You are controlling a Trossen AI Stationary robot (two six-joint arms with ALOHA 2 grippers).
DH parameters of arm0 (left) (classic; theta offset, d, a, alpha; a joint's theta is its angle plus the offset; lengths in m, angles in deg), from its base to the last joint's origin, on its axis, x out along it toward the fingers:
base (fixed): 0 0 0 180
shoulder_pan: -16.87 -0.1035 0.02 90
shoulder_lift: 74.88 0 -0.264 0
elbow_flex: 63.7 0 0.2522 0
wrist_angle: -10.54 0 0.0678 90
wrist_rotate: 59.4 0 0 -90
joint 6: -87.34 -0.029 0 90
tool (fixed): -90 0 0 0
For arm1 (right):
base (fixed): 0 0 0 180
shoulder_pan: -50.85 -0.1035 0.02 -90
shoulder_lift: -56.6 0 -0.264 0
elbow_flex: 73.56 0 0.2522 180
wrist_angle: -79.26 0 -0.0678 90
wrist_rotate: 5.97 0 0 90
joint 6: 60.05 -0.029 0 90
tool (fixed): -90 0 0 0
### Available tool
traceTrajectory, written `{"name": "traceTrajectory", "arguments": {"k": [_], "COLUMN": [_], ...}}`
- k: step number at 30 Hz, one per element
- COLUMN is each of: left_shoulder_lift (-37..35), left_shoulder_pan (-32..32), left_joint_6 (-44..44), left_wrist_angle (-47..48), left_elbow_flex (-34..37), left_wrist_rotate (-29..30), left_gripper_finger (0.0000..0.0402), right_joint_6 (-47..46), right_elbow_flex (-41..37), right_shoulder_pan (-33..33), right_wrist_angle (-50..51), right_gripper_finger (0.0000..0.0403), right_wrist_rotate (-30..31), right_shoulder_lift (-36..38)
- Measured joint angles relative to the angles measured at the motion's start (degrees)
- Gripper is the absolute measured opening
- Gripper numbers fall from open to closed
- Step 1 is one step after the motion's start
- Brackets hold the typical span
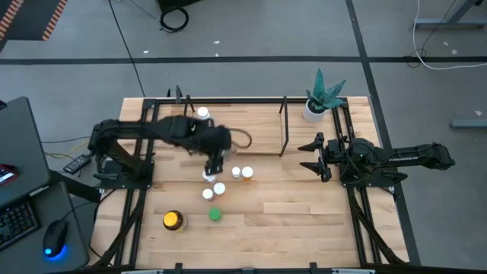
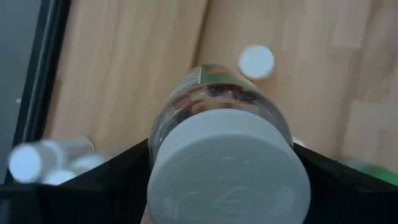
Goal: Pick and place medicine bottles onto shelf by color
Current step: Put the green bottle on the shelf
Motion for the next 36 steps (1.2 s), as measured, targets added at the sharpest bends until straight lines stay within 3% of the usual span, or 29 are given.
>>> {"name": "traceTrajectory", "arguments": {"k": [10, 18, 30, 36], "left_shoulder_lift": [1.9, 6.9, 18.9, 23.5], "left_shoulder_pan": [-15.6, -23.0, -30.5, -34.0], "left_joint_6": [-15.5, -24.7, -30.3, -28.4], "left_wrist_angle": [-7.8, -10.8, -3.1, 2.5], "left_elbow_flex": [0.0, -1.8, -17.5, -18.6], "left_wrist_rotate": [-6.8, -10.2, -11.0, -11.7], "left_gripper_finger": [0.0309, 0.0309, 0.0309, 0.0309], "right_joint_6": [0.0, 0.0, 0.0, 0.0], "right_elbow_flex": [0.0, 0.0, 0.0, 0.0], "right_shoulder_pan": [0.0, 0.0, 0.0, 0.0], "right_wrist_angle": [0.0, -0.7, -1.2, -1.2], "right_gripper_finger": [0.0303, 0.0303, 0.0303, 0.0303], "right_wrist_rotate": [0.0, 0.0, 0.2, 0.2], "right_shoulder_lift": [0.0, -0.4, -0.6, -0.6]}}
